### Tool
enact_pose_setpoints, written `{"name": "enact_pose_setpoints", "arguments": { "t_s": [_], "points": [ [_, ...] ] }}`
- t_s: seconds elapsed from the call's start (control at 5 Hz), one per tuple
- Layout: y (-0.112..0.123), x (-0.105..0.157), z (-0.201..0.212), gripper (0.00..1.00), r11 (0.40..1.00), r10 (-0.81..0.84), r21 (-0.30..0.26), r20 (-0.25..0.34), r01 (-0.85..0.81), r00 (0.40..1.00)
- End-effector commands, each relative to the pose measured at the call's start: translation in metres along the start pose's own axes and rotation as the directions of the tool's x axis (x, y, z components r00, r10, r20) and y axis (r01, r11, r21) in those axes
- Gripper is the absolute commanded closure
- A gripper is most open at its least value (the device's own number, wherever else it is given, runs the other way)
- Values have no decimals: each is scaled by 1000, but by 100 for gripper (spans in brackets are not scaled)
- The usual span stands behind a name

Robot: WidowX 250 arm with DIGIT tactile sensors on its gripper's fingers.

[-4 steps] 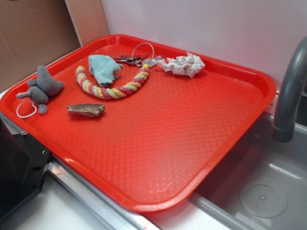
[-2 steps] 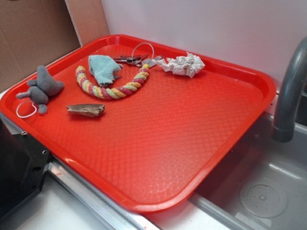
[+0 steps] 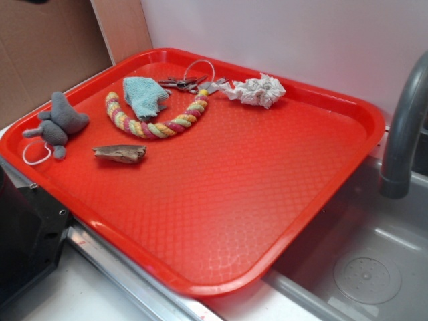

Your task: Grab the blue cloth.

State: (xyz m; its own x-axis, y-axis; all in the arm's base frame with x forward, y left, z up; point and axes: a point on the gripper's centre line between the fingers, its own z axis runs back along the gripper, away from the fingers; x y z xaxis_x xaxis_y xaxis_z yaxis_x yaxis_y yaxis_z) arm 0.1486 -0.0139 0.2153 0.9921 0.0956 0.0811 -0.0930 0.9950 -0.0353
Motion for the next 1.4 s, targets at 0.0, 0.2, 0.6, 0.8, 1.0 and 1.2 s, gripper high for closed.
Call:
{"name": "enact_pose_setpoints", "arguments": {
  "t_s": [0.0,0.2,0.6,0.8,1.0,1.2],
  "points": [
    [8,28,-26,0,990,139,19,96,-142,986],
    [20,36,-44,0,978,201,28,145,-207,969],
    [62,59,-99,0,915,391,43,156,-401,907],
    [72,75,-125,0,904,407,67,164,-422,899],
    [74,85,-142,0,900,402,106,174,-423,899],
    [75,94,-166,0,892,393,166,175,-420,903]
  ]
}}
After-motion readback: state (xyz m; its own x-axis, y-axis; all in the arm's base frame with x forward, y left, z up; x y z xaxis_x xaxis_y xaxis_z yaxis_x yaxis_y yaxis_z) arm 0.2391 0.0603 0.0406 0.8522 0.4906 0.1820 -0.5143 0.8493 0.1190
